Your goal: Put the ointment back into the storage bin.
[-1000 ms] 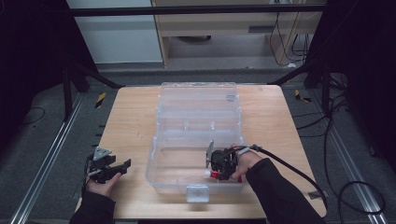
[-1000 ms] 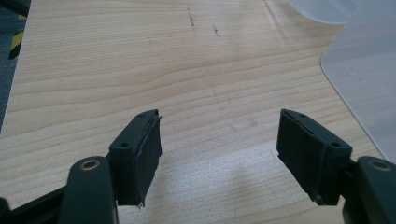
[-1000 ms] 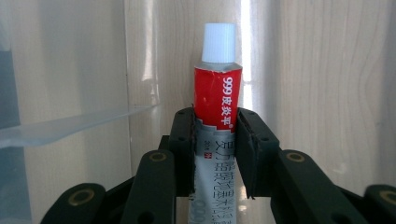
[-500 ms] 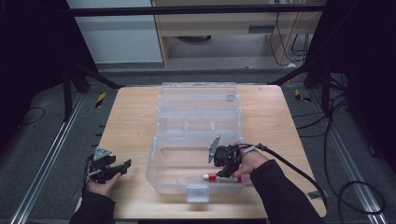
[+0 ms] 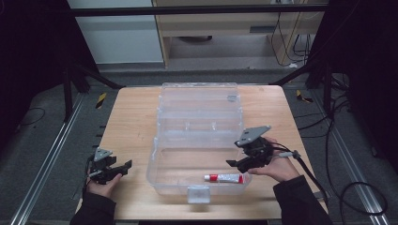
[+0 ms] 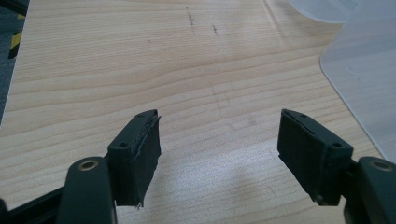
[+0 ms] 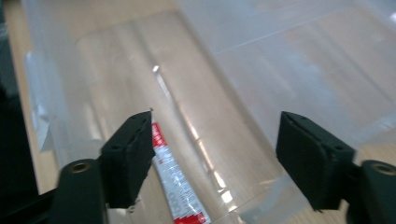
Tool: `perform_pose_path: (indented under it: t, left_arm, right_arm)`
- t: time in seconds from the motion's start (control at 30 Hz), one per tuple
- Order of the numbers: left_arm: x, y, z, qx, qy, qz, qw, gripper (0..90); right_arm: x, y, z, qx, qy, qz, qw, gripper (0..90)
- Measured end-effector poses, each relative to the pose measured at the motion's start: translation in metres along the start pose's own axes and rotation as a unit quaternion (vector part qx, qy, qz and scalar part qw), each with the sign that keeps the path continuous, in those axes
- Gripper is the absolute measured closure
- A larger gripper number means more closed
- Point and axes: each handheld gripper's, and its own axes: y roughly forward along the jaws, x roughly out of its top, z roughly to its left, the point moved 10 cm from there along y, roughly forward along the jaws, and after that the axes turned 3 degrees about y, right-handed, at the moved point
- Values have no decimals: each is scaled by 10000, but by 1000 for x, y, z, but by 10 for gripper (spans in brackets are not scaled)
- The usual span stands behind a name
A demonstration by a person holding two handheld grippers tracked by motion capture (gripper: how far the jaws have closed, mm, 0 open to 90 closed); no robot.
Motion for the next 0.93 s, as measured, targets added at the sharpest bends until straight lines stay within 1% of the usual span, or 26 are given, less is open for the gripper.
perform_pose_path:
  t: [0.03,0.07,0.1,0.13,0.17,0.2,0.23,0.27,0.3,0.33,0.37,0.43,0.47,0.53,0.57,0.6,0.63,0.67,0.7,0.73,0.77,0.8,0.83,0.87,0.9,0.93]
  left_arm:
    - [0,0,0,0,0,0,10000,294]
    - [0,0,0,-2,3,6,10000,293]
    - [0,0,0,-2,3,6,10000,292]
    - [0,0,-1,-2,4,9,10000,292]
    - [0,0,-1,-1,4,8,10000,291]
    - [0,0,-1,1,3,0,10000,290]
    - [0,0,-1,1,3,0,10000,290]
    - [0,0,-1,1,-3,-6,10000,288]
    - [0,0,-1,1,-3,-6,10000,287]
    - [0,0,-1,0,-8,-11,10000,285]
    - [0,0,-1,0,-8,-11,10000,283]
    - [1,0,-1,4,-19,-28,10000,280]
    - [1,0,0,26,13,-44,10000,270]
    - [1,0,0,38,-5,-66,10000,263]
    - [1,0,0,38,-5,-66,10000,259]
    - [1,0,1,48,-10,-77,10000,254]
    - [1,0,2,58,-12,-81,9999,254]
    - [1,0,4,79,-23,-100,9999,246]
    - [1,0,4,79,-23,-100,9999,243]
    - [2,0,5,93,-34,-109,9999,241]
    - [2,-1,5,101,-45,-122,9999,239]
    - [2,-1,5,113,-46,-133,9998,237]
    - [2,-1,5,113,-46,-133,9998,235]
    - [2,-1,6,120,-54,-143,9998,234]
    - [2,-1,6,120,-54,-143,9998,233]
    - [2,-1,6,125,-54,-146,9998,230]
  right_arm:
    - [0,0,0,0,0,0,10000,270]
    - [-2,-12,-7,-164,257,-380,9988,261]
    - [-2,-12,-7,-164,257,-380,9988,261]
    - [-4,-15,-8,-205,372,-479,9979,251]
    - [-7,-24,-15,-341,616,-773,9945,192]
    - [-10,-27,-17,-386,717,-842,9931,171]
    - [-10,-27,-17,-386,717,-842,9931,171]
    - [-17,-35,-26,-628,954,-1082,9875,134]
    - [-17,-35,-26,-628,954,-1082,9875,134]
    - [-23,-40,-34,-817,1186,-1264,9815,115]
    - [-23,-40,-34,-817,1186,-1264,9815,115]
    - [-32,-44,-43,-1000,1383,-1337,9762,103]
    - [-41,-45,-53,-1212,1648,-1430,9683,101]
    - [-53,-44,-62,-1399,1895,-1437,9612,92]
    - [-58,-44,-65,-1460,1977,-1421,9589,88]
    - [-67,-42,-71,-1563,2094,-1381,9553,86]
    - [-67,-42,-71,-1563,2094,-1381,9553,86]
    - [-82,-39,-78,-1652,2293,-1309,9503,80]
    - [-90,-38,-83,-1764,2385,-1285,9463,80]
    - [-97,-37,-87,-1835,2479,-1246,9431,79]
    - [-103,-36,-91,-1878,2557,-1196,9408,77]
    - [-111,-34,-96,-1960,2692,-1184,9355,76]
    - [-111,-34,-96,-1960,2692,-1184,9355,76]
    - [-121,-31,-101,-1958,2885,-1136,9303,75]
    - [-124,-29,-102,-1934,2961,-1145,9283,74]
    - [-126,-27,-102,-1908,2985,-1107,9286,69]
